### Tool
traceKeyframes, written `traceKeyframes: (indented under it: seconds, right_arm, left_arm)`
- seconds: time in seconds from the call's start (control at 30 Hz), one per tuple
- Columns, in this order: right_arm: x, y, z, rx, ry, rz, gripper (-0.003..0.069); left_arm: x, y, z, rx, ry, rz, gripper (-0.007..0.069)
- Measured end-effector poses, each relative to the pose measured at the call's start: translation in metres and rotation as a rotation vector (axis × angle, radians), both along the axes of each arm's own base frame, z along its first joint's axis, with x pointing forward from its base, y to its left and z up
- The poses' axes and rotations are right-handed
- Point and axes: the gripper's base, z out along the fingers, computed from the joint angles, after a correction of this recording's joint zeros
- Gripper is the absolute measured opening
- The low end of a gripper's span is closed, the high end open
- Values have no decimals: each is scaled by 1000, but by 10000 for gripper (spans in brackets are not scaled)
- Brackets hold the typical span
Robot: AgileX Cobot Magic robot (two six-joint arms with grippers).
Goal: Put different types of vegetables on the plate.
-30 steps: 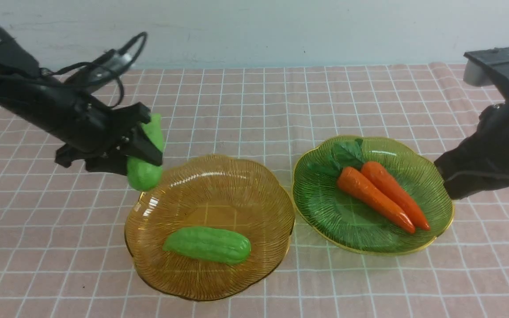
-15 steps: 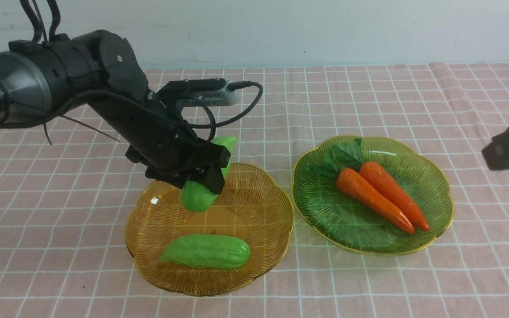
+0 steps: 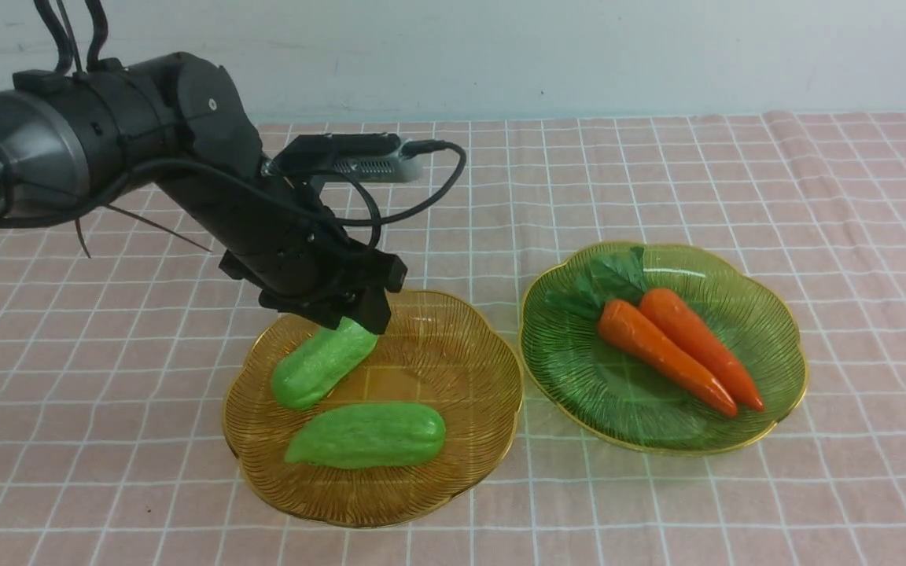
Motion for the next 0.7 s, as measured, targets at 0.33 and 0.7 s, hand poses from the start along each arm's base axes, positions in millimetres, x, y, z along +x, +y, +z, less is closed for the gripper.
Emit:
traceKeyframes:
  seconds: [0.33, 0.7]
  right_arm:
    - [-3, -1, -54, 175, -314, -25, -15]
    - [-3, -3, -54, 154, -325, -34, -15]
  left_arm:
    - [-94, 35, 13, 176, 236, -56, -3]
    - [-134, 35, -68, 93, 484, 30, -3]
